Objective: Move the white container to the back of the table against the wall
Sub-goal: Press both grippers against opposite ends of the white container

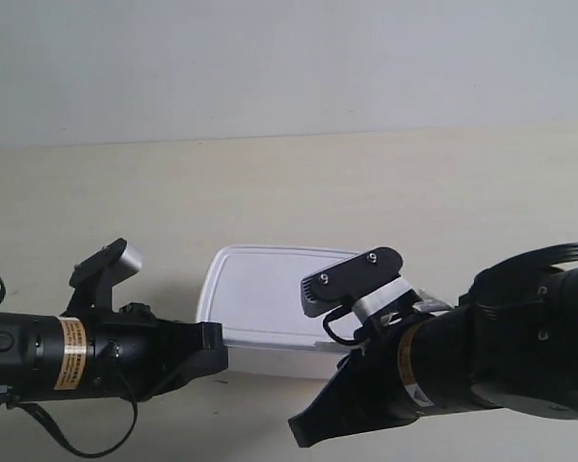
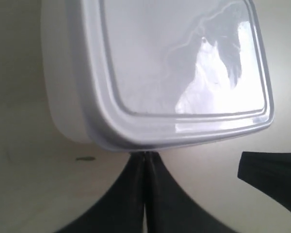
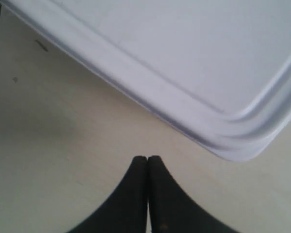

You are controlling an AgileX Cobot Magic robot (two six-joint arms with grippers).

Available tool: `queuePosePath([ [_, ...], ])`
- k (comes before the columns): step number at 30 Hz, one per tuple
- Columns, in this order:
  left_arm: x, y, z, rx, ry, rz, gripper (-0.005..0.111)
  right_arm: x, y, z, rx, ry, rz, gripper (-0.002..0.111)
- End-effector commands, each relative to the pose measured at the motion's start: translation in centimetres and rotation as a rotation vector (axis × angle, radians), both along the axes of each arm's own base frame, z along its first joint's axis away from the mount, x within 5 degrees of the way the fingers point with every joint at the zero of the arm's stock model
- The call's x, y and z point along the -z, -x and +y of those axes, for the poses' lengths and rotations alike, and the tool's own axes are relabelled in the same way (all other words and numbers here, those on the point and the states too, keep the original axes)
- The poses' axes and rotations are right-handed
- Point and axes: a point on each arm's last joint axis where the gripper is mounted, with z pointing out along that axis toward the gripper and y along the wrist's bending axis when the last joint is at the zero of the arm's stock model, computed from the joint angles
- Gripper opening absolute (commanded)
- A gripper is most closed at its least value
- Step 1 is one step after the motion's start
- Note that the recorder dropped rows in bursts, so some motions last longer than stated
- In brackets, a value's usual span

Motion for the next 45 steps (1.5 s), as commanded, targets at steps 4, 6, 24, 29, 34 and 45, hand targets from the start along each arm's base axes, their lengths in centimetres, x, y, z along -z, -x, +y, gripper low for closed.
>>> queuePosePath([
  [4, 0.1, -1.3, -0.4, -0.017, -0.037, -0.007, 0.0, 0.3, -0.8, 0.2, -0.029, 0.093, -0.022, 0.0],
  [6, 0.0, -1.6, -0.5, -0.018, -0.037, -0.012, 0.0, 0.2, -1.1, 0.2, -0.027, 0.11, -0.039, 0.0],
  [24, 0.0, -3.7, -1.2, -0.03, -0.059, -0.033, 0.0, 1.1, -3.1, 0.6, -0.038, 0.225, -0.166, 0.0],
  [29, -0.2, -4.0, -1.3, -0.035, -0.06, -0.04, 0.0, 1.0, -4.0, 1.1, -0.033, 0.249, -0.195, 0.0],
  [34, -0.4, -4.6, -1.2, -0.056, -0.096, -0.042, 0.0, 1.0, -4.7, 1.5, -0.016, 0.269, -0.21, 0.0],
  [45, -0.7, -5.7, -0.7, -0.089, -0.196, -0.047, 0.0, 1.0, -6.0, 1.7, 0.055, 0.308, -0.282, 0.0],
])
